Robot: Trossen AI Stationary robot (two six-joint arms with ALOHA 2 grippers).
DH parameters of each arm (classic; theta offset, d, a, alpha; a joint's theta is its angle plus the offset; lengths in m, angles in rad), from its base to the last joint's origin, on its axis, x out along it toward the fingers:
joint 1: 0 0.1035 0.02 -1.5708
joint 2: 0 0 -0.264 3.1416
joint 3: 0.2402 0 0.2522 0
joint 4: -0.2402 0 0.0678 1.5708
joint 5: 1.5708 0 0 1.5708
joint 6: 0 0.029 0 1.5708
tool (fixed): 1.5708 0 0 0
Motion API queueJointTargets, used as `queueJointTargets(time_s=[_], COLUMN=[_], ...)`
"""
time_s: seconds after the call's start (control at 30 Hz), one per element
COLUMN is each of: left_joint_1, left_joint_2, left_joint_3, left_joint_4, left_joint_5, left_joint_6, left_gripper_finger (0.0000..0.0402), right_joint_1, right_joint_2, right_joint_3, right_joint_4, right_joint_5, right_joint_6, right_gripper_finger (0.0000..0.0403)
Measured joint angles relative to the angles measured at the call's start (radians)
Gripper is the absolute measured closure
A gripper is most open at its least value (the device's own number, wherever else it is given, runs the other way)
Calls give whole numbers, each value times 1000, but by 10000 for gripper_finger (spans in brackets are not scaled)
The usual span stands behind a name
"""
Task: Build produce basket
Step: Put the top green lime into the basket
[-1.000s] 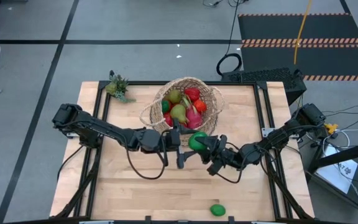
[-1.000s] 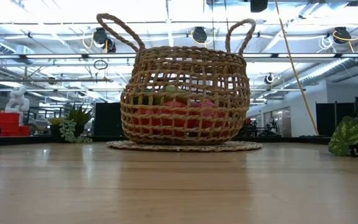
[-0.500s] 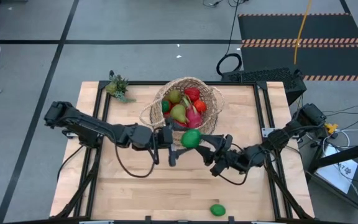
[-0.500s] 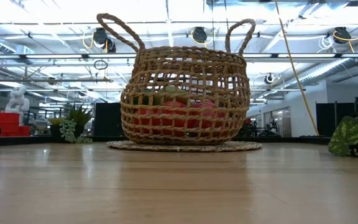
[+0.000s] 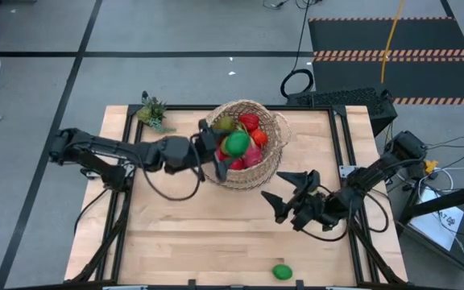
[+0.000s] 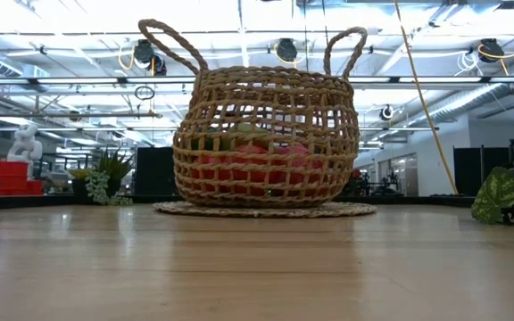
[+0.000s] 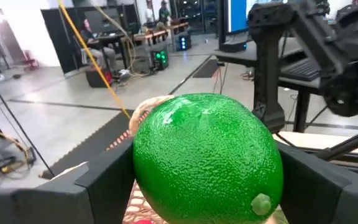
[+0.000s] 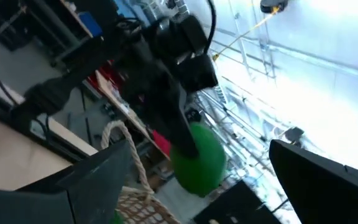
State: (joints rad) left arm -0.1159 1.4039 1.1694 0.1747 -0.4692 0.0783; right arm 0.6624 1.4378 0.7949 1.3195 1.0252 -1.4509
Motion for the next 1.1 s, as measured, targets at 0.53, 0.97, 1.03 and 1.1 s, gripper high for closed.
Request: queueJointTargets(time_s=[0.53, 0.97, 1.03, 1.1], left_joint_1=[168, 208, 208, 208], left_joint_2=[177, 230, 229, 229], left_joint_3=[1, 1, 1, 1], left_joint_4=[-75, -98, -92, -94], left_joint_5=[156, 156, 156, 157], left_joint_6=[-83, -92, -94, -103], left_gripper_finger=[66, 9, 6, 11], right_joint_1=[-1, -1, -1, -1], right_joint_2=[-26, -26, -26, -26], right_joint_3=[0, 0, 0, 0], right_joint_4=[-3, -4, -4, -4], right_joint_5=[25, 22, 22, 22], right_joint_6=[52, 44, 44, 44], right_gripper_finger=[23, 23, 23, 23])
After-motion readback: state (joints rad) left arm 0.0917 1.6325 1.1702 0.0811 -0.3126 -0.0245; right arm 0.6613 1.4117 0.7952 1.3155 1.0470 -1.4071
